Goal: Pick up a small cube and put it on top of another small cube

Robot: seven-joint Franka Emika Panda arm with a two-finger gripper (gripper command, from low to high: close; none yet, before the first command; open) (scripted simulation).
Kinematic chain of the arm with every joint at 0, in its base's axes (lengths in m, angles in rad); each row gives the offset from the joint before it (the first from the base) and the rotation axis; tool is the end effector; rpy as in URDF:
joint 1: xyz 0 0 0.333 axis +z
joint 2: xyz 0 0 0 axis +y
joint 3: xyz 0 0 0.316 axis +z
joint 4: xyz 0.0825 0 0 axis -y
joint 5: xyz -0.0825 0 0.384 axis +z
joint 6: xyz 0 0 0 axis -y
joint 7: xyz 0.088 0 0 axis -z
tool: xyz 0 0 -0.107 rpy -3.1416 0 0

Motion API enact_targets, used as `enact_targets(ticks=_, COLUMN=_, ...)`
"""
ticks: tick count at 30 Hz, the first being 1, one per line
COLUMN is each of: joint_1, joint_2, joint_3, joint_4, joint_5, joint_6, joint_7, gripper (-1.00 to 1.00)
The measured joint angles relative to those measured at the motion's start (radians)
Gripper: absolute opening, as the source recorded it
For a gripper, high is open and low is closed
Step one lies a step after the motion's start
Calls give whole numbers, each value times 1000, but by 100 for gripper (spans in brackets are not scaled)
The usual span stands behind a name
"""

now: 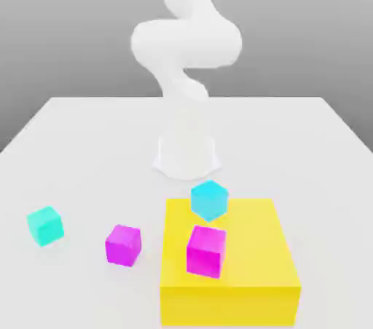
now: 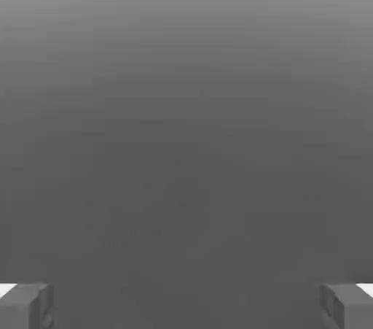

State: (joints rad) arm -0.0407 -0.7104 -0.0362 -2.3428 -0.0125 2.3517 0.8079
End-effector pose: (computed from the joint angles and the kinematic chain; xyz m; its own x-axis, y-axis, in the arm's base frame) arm 0.3802 -0.0339 0.6623 0.4698 -0.7612 0.4470 -0.5888 -0.6475 -0.4837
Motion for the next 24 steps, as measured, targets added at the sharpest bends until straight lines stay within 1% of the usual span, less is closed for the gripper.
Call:
enact_targets(ticks=8, joint_1=-131, joint_2=293, joint_3=-139, joint_4=-140, joint_5=-24, joint_6=170, joint_7=13, gripper=0)
enact_targets(ticks=15, joint_1=-235, joint_2=546, joint_3=-273, joint_4=-260, joint_5=1, joint_6=317, joint_7=-8, gripper=0)
enact_targets(ticks=18, joint_1=-299, joint_2=658, joint_3=-324, joint_4=-312, joint_5=40, joint_6=379, joint_7=-38, gripper=0)
enact_targets(ticks=21, joint_1=-361, joint_2=773, joint_3=-345, joint_4=-362, joint_5=105, joint_6=440, joint_7=-85, gripper=0)
enact_targets(ticks=24, joint_1=-414, joint_2=886, joint_3=-283, joint_4=-359, joint_5=210, joint_6=517, joint_7=-163, gripper=0)
